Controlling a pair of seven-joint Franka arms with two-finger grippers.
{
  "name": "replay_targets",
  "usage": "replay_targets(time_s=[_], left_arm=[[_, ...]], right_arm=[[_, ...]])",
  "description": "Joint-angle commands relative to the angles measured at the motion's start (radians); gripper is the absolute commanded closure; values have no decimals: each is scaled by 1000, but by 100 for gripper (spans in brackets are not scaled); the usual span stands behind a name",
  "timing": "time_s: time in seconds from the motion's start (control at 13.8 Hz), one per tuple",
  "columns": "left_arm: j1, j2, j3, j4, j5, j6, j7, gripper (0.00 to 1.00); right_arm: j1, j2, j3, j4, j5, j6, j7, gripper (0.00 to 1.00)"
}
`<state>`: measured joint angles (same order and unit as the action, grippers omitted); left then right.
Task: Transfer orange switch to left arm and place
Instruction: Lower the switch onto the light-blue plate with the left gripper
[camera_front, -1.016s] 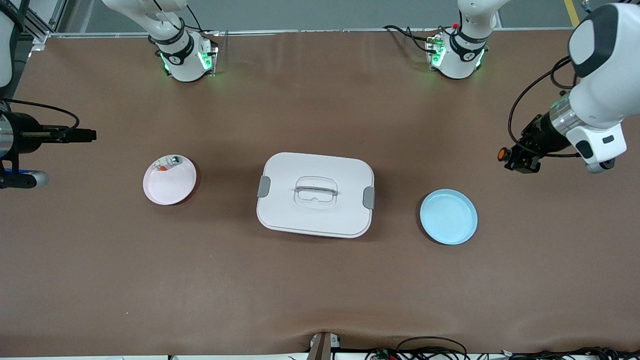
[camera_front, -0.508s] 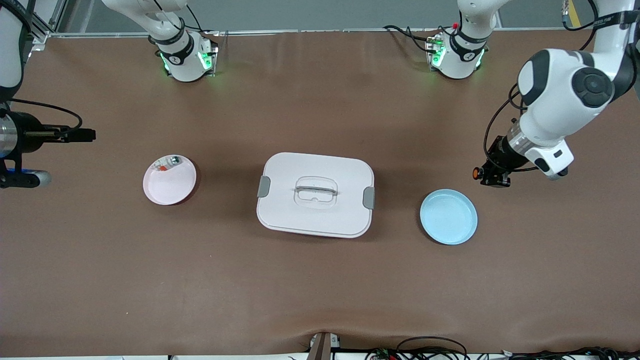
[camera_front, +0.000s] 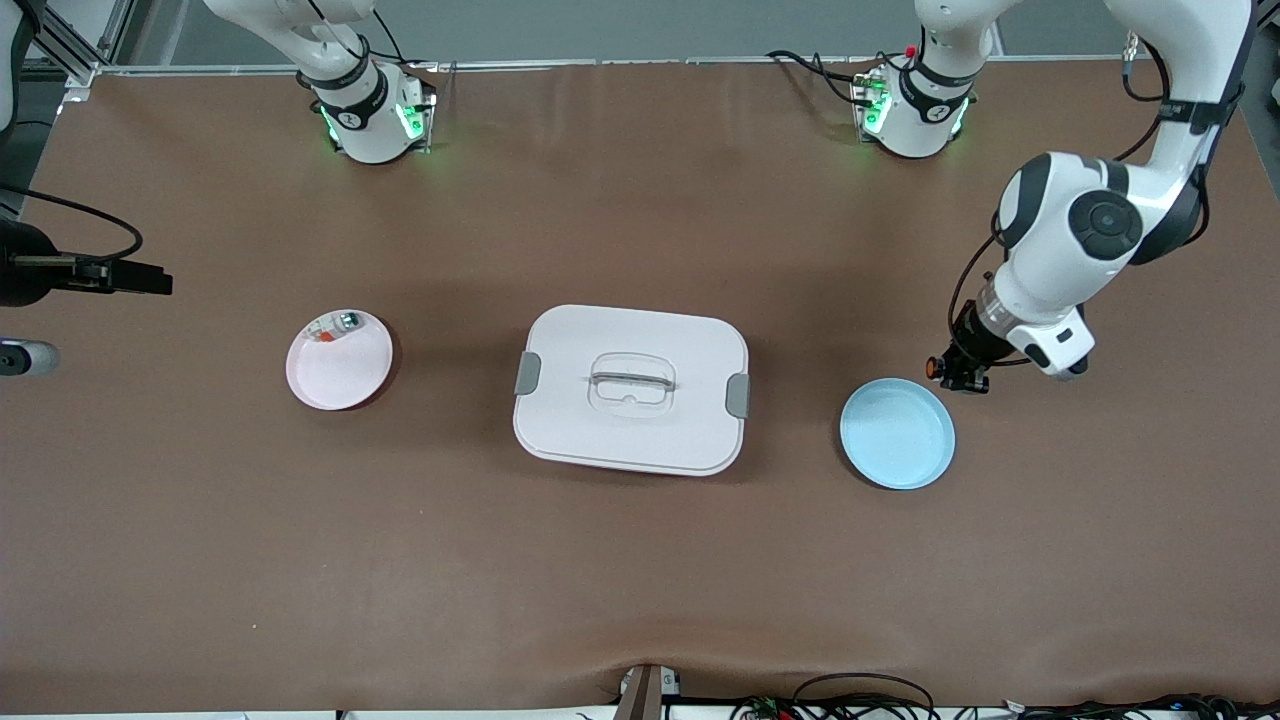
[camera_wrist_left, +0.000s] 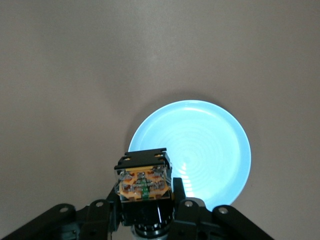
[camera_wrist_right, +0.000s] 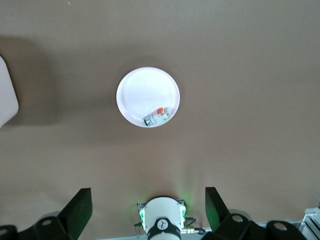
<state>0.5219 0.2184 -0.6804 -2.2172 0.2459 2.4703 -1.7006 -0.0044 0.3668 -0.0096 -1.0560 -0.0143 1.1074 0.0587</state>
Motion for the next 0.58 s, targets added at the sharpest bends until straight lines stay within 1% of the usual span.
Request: replay_targets(time_s=[0.0, 0.22, 0.36, 0.51], left_arm=[[-2, 103, -8, 50, 140, 13, -118, 99], [-36, 185, -8, 105, 188, 13, -203, 99], [-42, 219, -4, 120, 226, 13, -244, 99], [-42, 240, -2, 125, 289, 13, -295, 99]], right_arm=[[7, -26, 2, 2, 13, 47, 16, 0], [4, -31, 2, 2, 14, 132, 18, 0], [4, -60, 3, -16, 17, 221, 18, 0], [6, -68, 5, -38, 19, 229, 18, 0]])
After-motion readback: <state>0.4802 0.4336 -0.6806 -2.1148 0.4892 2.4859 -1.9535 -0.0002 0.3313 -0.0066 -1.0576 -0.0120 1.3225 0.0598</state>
